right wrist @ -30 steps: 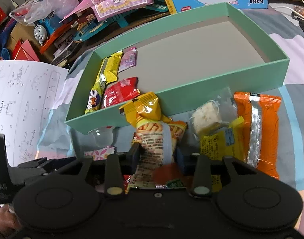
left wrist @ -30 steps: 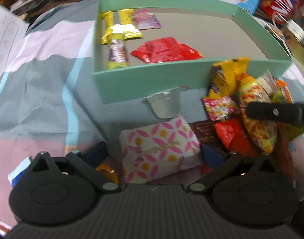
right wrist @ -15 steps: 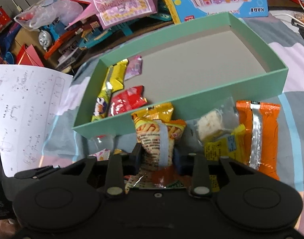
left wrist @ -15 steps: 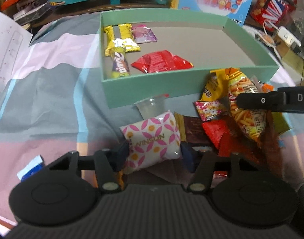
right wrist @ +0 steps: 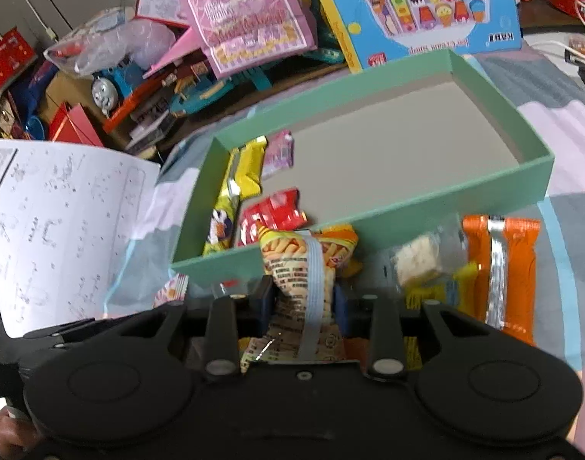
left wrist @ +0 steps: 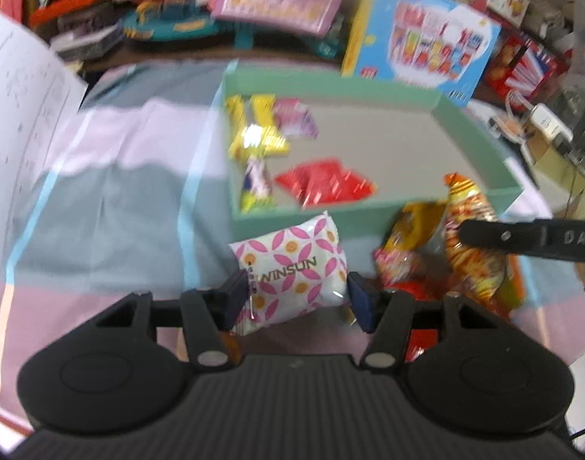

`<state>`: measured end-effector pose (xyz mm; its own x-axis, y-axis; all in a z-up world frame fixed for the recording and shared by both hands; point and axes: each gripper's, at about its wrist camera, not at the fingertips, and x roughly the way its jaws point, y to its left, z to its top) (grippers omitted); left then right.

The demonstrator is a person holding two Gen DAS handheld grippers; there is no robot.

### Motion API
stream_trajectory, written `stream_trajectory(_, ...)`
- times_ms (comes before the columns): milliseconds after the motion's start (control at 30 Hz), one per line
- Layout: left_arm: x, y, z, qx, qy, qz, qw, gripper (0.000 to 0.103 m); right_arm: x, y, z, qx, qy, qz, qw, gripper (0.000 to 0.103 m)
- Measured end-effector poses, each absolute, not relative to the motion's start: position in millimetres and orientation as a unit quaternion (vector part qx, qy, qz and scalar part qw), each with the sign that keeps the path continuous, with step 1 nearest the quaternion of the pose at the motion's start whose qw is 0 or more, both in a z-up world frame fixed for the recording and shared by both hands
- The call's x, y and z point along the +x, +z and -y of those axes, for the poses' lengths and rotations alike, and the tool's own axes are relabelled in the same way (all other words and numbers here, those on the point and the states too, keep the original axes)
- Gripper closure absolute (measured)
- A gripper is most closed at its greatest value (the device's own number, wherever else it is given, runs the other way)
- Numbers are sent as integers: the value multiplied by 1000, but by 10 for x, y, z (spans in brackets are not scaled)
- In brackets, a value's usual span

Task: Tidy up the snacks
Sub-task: 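Grasp the pink WINSUN pastry with the left gripper while the right grasps a chip bag, then place the pastry and chip bag into the green tray and open both grippers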

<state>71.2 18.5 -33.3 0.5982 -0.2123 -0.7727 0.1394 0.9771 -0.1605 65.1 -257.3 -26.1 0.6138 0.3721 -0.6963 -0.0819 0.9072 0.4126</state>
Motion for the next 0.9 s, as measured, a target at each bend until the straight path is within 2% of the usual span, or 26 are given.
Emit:
stream_trajectory(200, 1038, -80, 69, -24, -119, -401, 908, 47, 834, 6, 2648, 176, 127, -387, 896, 71)
stream_trajectory(367, 1457, -43, 192, -25, -123, -402, 907, 47, 1153, 125, 2731, 174, 110, -377, 903, 71)
stream_trajectory(900, 2590, -539, 294, -23, -105, -445, 889, 47, 2353, -239, 2463, 144, 97, -423, 889, 71)
